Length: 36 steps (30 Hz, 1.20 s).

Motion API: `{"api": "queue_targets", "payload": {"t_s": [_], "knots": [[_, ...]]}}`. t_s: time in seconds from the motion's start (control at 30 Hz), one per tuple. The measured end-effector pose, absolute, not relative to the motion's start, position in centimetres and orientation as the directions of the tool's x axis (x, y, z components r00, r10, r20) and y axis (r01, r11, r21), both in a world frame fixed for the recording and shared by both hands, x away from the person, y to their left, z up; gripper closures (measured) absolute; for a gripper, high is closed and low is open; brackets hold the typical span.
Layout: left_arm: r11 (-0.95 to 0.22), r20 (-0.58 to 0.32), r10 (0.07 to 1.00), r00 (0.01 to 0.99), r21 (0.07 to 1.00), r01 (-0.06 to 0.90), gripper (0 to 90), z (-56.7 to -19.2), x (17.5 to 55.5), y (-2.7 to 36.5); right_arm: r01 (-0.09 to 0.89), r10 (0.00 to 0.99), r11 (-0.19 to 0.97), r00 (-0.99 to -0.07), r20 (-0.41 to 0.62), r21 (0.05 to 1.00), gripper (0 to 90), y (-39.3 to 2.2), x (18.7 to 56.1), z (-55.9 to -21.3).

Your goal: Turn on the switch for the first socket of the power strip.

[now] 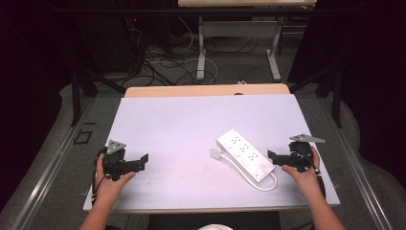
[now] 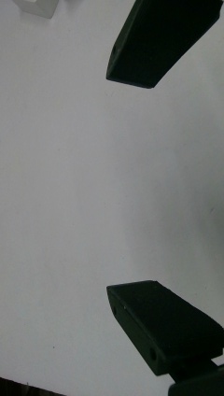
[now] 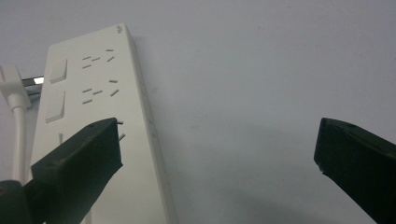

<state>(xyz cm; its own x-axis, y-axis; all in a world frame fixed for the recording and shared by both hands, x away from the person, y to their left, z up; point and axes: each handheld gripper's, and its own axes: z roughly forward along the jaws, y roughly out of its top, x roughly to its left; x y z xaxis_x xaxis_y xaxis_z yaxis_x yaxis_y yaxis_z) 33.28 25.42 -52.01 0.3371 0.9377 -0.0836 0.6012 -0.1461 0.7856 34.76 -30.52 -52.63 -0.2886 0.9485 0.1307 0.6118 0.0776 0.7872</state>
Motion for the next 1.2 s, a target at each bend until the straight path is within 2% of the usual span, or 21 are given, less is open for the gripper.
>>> {"api": "queue_targets", "payload": {"t_s": [1.2], "knots": [[-0.141,-0.085,0.94,0.33,0.784,0.604,0.7,-52.2,33.4,25.6,0.629,0.976,0.007,-0.173,0.131,0.778,0.0,-34.1,35.4,-53.7]]}}
